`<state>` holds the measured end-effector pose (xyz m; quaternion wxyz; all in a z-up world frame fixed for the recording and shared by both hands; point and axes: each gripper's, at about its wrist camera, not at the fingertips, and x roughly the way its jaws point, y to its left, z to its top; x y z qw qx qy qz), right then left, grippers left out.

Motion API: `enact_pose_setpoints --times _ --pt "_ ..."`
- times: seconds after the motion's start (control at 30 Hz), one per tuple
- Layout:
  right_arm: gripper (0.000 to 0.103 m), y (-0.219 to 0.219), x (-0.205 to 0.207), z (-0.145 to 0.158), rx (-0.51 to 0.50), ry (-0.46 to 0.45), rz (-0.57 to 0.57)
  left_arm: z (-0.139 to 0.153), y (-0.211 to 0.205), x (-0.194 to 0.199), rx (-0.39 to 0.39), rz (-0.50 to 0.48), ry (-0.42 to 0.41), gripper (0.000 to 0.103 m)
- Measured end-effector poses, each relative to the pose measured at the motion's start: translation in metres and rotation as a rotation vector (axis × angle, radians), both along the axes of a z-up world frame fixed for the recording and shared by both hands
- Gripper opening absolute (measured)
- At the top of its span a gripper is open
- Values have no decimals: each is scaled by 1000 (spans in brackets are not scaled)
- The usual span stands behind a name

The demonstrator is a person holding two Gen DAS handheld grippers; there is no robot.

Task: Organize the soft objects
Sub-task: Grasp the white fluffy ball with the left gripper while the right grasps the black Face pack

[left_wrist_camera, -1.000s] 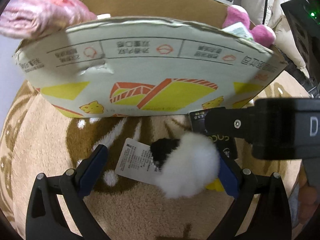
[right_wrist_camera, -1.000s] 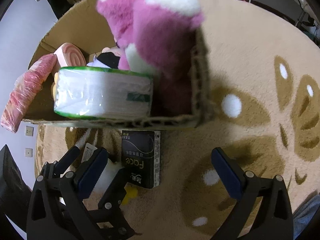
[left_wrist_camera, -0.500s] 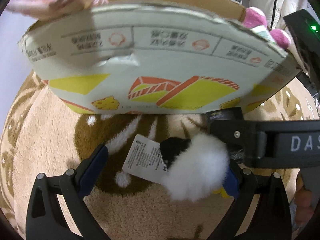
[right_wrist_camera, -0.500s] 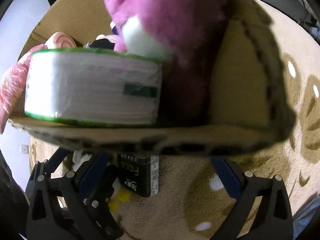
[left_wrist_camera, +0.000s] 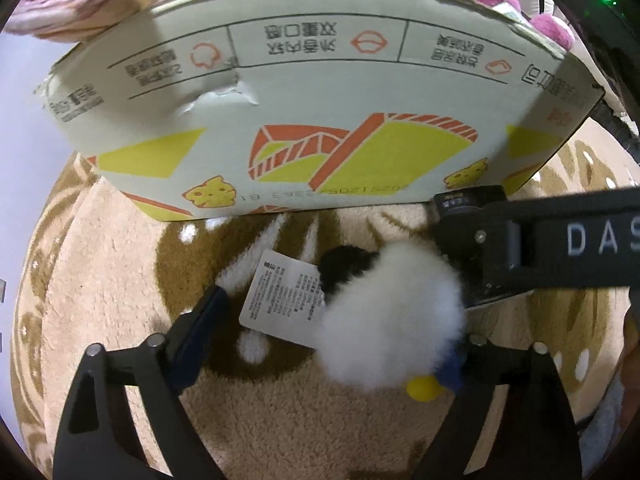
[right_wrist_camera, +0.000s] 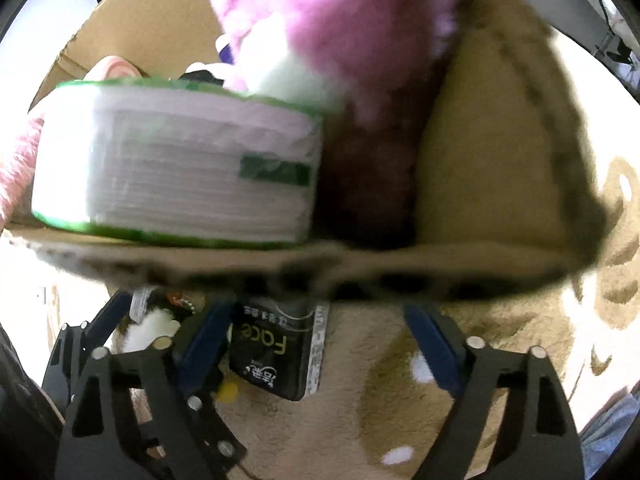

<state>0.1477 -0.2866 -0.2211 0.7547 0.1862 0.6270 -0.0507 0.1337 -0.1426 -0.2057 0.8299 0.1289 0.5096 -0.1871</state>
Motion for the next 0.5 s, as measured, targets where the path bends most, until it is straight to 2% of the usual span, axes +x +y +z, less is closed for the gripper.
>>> enact_pose_setpoints --times 0.03,0.1,0.13,0.17,0.33,0.5 --pt "81 0 -1 1 1 -2 2 1 0 -3 -7 -6 -2 74" --pt "62 1 -2 3 26 -10 6 3 6 -7 -13 -17 -7 69" --pt "57 1 -3 4 45 -13 6 4 7 -9 -10 -18 -18 57" --pt "48 1 -4 5 60 -17 6 5 8 -10 -13 -21 -22 53" --pt "46 0 -13 14 75 -46 14 16 9 -23 -15 -35 -74 35" --pt "44 0 -21 36 44 -134 33 23 20 -35 -18 -29 -92 29"
